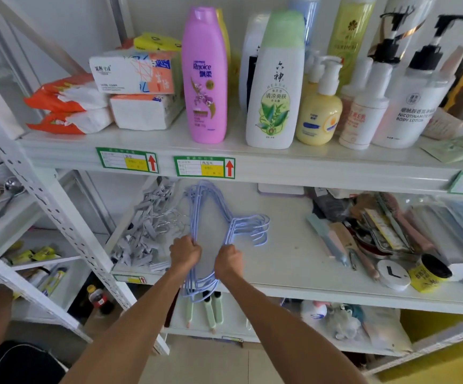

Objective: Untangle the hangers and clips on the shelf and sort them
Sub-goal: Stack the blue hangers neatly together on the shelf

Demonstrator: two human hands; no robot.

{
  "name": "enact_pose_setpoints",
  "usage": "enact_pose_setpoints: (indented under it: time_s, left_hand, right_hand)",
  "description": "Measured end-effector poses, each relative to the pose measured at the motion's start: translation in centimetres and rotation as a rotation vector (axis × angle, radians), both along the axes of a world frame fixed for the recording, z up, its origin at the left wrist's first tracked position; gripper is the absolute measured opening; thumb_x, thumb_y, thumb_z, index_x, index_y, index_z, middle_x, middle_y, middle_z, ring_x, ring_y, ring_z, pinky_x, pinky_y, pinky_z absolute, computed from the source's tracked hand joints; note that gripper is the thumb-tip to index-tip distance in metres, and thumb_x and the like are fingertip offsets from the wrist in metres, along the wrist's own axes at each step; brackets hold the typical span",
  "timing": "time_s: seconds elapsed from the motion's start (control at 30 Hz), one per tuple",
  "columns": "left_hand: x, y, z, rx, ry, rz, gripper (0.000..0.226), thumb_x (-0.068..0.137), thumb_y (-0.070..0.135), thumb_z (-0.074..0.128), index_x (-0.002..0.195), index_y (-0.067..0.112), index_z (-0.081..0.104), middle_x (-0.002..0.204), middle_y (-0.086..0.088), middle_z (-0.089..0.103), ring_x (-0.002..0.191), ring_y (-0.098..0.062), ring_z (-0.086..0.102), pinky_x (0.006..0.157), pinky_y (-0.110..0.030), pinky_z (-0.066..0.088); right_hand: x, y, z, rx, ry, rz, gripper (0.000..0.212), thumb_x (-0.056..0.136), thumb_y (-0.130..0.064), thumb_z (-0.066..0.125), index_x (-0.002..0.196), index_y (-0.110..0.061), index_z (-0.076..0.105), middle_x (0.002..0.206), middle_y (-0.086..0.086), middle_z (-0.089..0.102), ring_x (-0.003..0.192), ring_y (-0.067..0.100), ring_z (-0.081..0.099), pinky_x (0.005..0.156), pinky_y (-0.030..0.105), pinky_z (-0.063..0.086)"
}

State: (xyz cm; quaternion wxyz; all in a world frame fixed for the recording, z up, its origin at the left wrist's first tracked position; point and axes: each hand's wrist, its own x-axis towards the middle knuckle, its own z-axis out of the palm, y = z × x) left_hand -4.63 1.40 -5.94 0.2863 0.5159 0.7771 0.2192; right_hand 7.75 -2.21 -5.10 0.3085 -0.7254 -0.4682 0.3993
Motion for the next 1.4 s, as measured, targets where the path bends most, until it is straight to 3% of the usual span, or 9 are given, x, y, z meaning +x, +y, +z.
enact_pose_setpoints:
  time_s: [0.23,0.47,0.73,0.8,0.9,1.0,1.13,1.3,1.4]
  left_hand:
    - [0.5,0.6,-0.8,-0.066,0.001,-0.015,0.058,0.093,0.014,0.051,0.142,-0.003,0.026,0.131,-0.027,0.039,0.117,-0.045,0.047,0.098,-0.05,0.043]
    - [-0.5,1.4,-0.9,-0.077,-0.058,-0.047,0.036,0.084,0.021,0.06,0.105,-0.008,0.055,0.104,-0.02,0.063,0.097,-0.038,0.063,0.082,-0.04,0.054]
    - [1.6,1.5,-0.8,-0.235,-0.052,-0.163,0.028,0.075,0.017,0.066,0.097,0.0,0.06,0.097,-0.014,0.066,0.094,-0.031,0.067,0.078,-0.033,0.054]
    - [2.4,1.2,-0.7,-0.244,-0.131,-0.118,0.017,0.078,0.017,0.06,0.086,0.003,0.059,0.089,-0.012,0.064,0.09,-0.029,0.066,0.072,-0.029,0.05]
    - [4.0,1.8,-1.6,-0.25,-0.289,-0.079,0.046,0.072,0.024,0.057,0.109,-0.004,0.057,0.101,-0.019,0.067,0.091,-0.033,0.068,0.069,-0.029,0.051]
    - [5.9,1.7,-1.1,-0.284,-0.417,-0.103,0.038,0.072,0.017,0.063,0.101,-0.008,0.059,0.073,-0.016,0.064,0.056,-0.023,0.062,0.047,-0.021,0.044]
    - [6.9,1.6,0.8,-0.428,-0.484,-0.202,0.038,0.074,0.04,0.078,0.087,0.01,0.059,0.06,-0.004,0.055,0.048,-0.018,0.054,0.049,-0.021,0.039]
    - [3.9,5.7,3.2,-0.074,-0.055,-0.179,0.088,0.063,0.074,0.065,0.112,0.001,0.058,0.108,-0.02,0.064,0.094,-0.034,0.064,0.074,-0.037,0.054]
    - [3.1,7.2,5.1,0.387,0.203,-0.204,0.081,0.066,0.065,0.073,0.114,0.004,0.05,0.115,-0.019,0.052,0.108,-0.037,0.052,0.089,-0.045,0.046]
  right_hand:
    - [0.4,1.3,-0.1,-0.16,-0.286,0.104,0.037,0.1,-0.03,0.041,0.123,-0.008,0.061,0.127,0.015,0.061,0.12,0.035,0.058,0.098,0.037,0.046]
    - [1.1,2.9,-0.8,-0.243,-0.215,0.064,0.061,0.094,-0.05,0.043,0.132,-0.003,0.052,0.136,0.019,0.055,0.125,0.037,0.054,0.103,0.036,0.041]
    - [2.7,3.8,-1.3,-0.37,-0.263,0.057,0.053,0.077,-0.036,0.062,0.123,-0.01,0.059,0.123,0.01,0.065,0.114,0.027,0.063,0.094,0.029,0.05]
    - [3.8,4.0,-1.5,-0.402,-0.209,0.043,0.044,0.075,-0.031,0.059,0.112,-0.007,0.063,0.106,0.012,0.069,0.094,0.027,0.068,0.081,0.029,0.055]
    - [5.4,4.7,-2.4,-0.361,0.068,-0.079,0.019,0.074,-0.012,0.055,0.087,0.002,0.059,0.068,0.015,0.061,0.059,0.029,0.066,0.069,0.037,0.06]
    - [7.4,4.2,-1.5,-0.291,0.091,-0.115,0.012,0.085,-0.004,0.054,0.073,0.0,0.051,0.045,0.011,0.053,0.036,0.02,0.059,0.042,0.023,0.049]
    - [12.3,3.7,0.5,-0.157,-0.128,-0.064,0.015,0.095,-0.018,0.047,0.1,-0.006,0.055,0.077,0.012,0.057,0.051,0.019,0.054,0.041,0.025,0.041]
    - [19.3,3.9,3.0,0.01,-0.358,0.081,0.016,0.093,-0.022,0.05,0.082,-0.011,0.053,0.065,0.006,0.05,0.054,0.024,0.05,0.04,0.03,0.041]
    - [22.8,3.5,4.5,0.085,-0.553,0.214,0.019,0.095,-0.023,0.05,0.084,-0.007,0.05,0.065,0.007,0.049,0.055,0.025,0.047,0.048,0.036,0.04]
